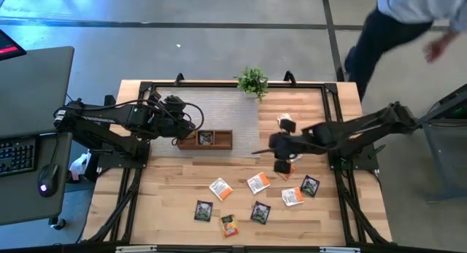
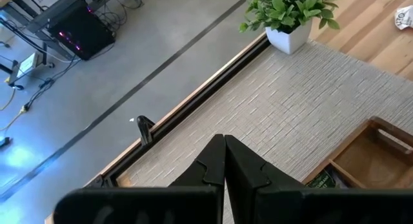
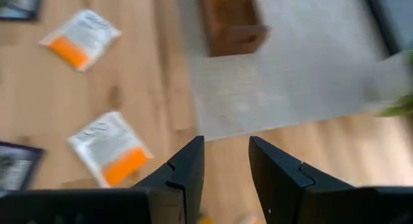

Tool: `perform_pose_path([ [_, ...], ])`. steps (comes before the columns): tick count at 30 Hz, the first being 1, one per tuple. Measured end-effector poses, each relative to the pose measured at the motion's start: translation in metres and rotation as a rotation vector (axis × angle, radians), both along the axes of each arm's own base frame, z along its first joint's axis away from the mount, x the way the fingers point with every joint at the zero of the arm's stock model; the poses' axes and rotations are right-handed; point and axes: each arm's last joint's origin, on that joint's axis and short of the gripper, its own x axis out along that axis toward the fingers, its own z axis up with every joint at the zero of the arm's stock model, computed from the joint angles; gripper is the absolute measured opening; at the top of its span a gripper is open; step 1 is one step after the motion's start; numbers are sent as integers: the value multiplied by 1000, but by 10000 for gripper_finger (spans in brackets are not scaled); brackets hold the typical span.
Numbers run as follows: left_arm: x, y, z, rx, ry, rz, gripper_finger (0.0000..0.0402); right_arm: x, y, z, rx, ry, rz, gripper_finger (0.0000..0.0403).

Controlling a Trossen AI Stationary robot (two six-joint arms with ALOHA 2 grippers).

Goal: Pick & Place Tea
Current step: Put the yellow tea bag into the left section of the wooden organizer

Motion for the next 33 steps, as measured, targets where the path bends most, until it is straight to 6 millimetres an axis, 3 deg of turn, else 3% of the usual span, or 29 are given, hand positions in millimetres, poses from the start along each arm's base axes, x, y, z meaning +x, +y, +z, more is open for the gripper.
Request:
perform_pose_path([
  [3, 0, 0, 0, 6, -10, 9, 0, -16, 9, -15, 68, -78, 36, 119],
  [6, 0, 0, 0, 2, -30, 22, 0, -30, 11, -17, 77, -129, 66, 119],
  [11, 0, 0, 0, -12, -64, 45, 0, -48, 1, -39, -10, -54, 40, 120],
  [19, 3, 0, 2, -21, -109, 50, 0, -66, -37, -74, -14, 198, -104, 146],
  [27, 4, 0, 2, -27, -116, 48, 0, -89, -80, -79, 110, 419, -362, 163],
  [33, 4, 0, 2, -27, -115, 47, 0, -101, -101, -81, 168, 473, -573, 163],
])
